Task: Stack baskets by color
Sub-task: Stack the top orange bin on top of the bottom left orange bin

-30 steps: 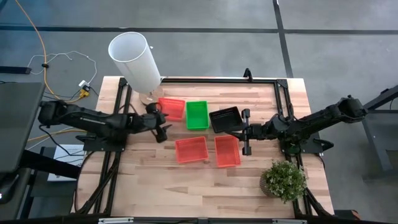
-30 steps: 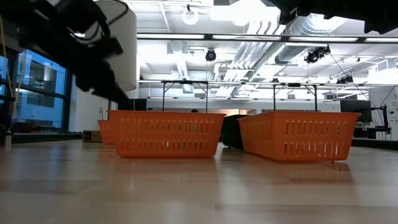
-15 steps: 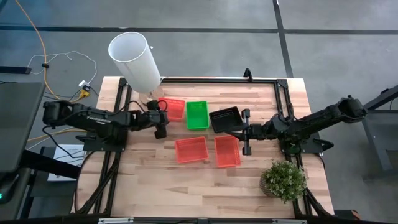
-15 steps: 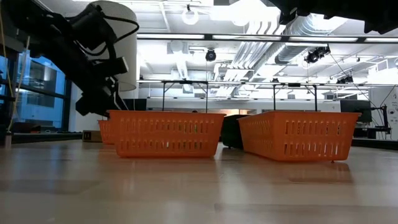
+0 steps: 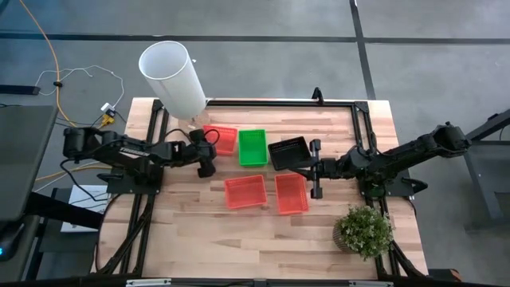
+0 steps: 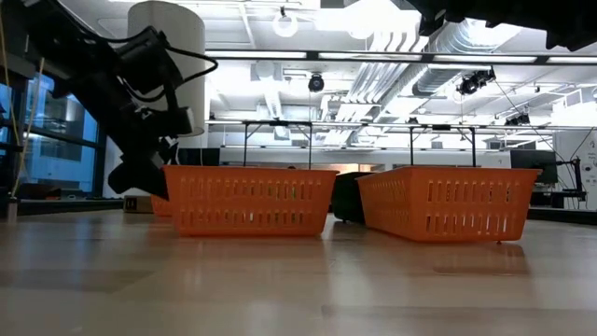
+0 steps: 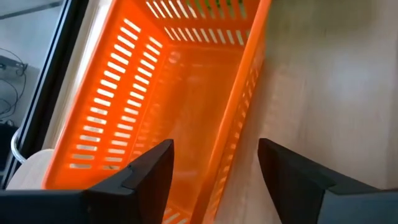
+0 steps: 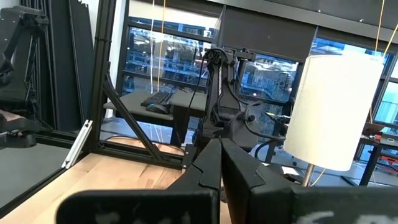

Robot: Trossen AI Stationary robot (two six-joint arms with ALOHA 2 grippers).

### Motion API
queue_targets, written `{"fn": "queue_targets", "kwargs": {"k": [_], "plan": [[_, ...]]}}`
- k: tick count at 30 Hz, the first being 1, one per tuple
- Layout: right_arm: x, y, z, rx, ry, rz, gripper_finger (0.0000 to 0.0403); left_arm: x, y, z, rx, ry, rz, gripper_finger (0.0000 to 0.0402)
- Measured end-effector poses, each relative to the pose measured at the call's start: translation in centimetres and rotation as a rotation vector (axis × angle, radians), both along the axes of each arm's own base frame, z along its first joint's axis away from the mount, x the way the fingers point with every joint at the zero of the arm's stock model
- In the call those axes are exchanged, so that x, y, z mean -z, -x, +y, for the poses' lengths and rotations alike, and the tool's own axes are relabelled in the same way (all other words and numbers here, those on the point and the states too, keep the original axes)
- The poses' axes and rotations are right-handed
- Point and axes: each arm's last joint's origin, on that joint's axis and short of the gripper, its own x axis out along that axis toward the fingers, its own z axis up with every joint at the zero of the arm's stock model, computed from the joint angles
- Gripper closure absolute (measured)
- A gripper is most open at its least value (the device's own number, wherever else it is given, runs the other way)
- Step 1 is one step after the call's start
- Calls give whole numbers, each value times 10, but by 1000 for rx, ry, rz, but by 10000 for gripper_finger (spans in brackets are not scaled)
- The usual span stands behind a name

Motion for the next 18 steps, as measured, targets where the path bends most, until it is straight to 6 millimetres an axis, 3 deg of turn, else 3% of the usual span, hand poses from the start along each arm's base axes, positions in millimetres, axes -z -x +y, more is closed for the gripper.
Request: {"fn": "queue_targets", "kwargs": {"k": [6, 13, 18], "plan": [[0, 0, 0, 0, 0, 0, 403, 0, -2, -3, 19, -2, -7, 245], [0, 0, 1, -4, -1, 0, 403, -2, 1, -11, 0, 7, 9, 386], [0, 0, 2, -35, 5, -2, 403, -29, -5, -19, -46, 57, 11, 395]]}}
